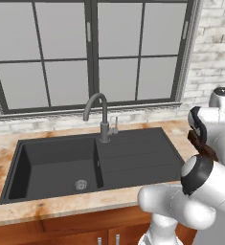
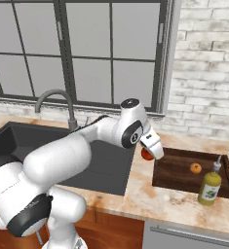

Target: Pick up all produce items and place them in the sink. Turn on the sink faucet to wash them. Then turn the sink off and put them in the tray.

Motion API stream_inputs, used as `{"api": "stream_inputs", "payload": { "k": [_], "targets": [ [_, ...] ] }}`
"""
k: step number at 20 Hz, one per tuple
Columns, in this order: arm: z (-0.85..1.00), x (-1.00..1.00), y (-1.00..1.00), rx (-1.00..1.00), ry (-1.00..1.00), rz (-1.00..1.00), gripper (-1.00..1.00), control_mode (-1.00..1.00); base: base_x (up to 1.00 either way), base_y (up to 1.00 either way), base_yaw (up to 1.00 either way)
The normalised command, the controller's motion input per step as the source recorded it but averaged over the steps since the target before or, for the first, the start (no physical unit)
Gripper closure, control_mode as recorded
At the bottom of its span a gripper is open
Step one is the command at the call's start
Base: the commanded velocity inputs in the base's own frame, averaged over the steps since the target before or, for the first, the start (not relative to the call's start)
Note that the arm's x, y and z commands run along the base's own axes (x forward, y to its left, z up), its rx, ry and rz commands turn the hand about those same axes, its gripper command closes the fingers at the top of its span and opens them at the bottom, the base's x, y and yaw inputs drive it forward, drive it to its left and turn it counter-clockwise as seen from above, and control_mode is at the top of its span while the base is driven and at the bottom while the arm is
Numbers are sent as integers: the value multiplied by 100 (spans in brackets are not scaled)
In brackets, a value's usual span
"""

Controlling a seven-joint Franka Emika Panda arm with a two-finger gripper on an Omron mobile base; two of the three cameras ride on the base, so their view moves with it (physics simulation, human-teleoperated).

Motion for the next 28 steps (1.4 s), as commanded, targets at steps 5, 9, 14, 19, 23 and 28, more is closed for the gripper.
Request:
{"api": "stream_inputs", "payload": {
  "k": [5,9,14,19,23,28],
  "targets": [
    [-11,22,-44,8,0,-2,100,-100,0,0,0],
    [-27,18,-29,8,0,0,100,-100,0,0,0],
    [-48,12,-19,1,0,0,100,-100,0,0,0],
    [-49,7,-14,0,0,-2,100,-100,0,0,0],
    [-31,8,-16,0,2,-3,100,-100,0,0,0],
    [-10,0,-14,1,1,-3,100,-100,0,0,0]
  ]
}}
